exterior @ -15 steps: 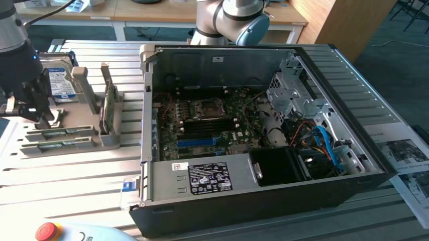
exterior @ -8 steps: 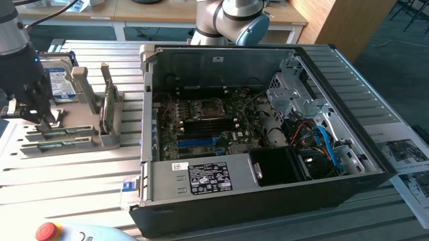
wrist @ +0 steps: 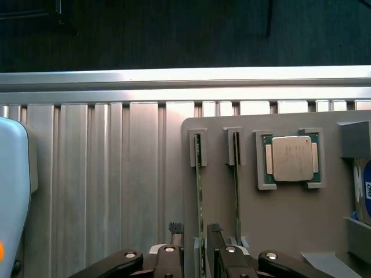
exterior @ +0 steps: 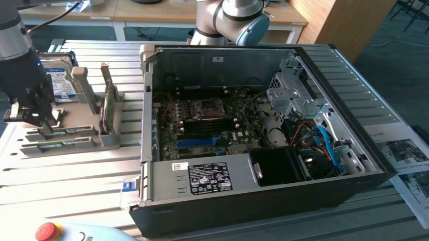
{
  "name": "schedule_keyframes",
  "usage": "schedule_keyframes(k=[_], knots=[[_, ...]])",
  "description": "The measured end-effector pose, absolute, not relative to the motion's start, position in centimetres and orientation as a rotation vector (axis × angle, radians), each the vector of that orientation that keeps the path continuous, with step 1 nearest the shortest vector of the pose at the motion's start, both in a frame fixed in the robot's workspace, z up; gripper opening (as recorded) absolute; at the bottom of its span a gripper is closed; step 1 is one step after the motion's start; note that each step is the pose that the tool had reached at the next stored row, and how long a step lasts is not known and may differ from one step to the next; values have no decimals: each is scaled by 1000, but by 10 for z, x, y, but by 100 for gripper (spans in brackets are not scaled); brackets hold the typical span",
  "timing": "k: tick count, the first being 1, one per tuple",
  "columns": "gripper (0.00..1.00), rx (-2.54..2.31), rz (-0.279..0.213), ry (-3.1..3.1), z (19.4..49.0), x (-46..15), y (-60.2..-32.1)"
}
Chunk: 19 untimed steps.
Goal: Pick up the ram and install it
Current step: 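Pick up the ram and move it above insertion slot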
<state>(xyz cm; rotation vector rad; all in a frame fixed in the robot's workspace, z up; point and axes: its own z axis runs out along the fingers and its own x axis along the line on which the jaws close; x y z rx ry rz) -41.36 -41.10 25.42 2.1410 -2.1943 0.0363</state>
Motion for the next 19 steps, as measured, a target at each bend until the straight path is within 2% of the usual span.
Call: schedule_keyframes(k=[11, 19], knots=[[30, 2140, 44, -2194, 248, -414, -411], [30, 2156, 81, -2213, 248, -414, -411]])
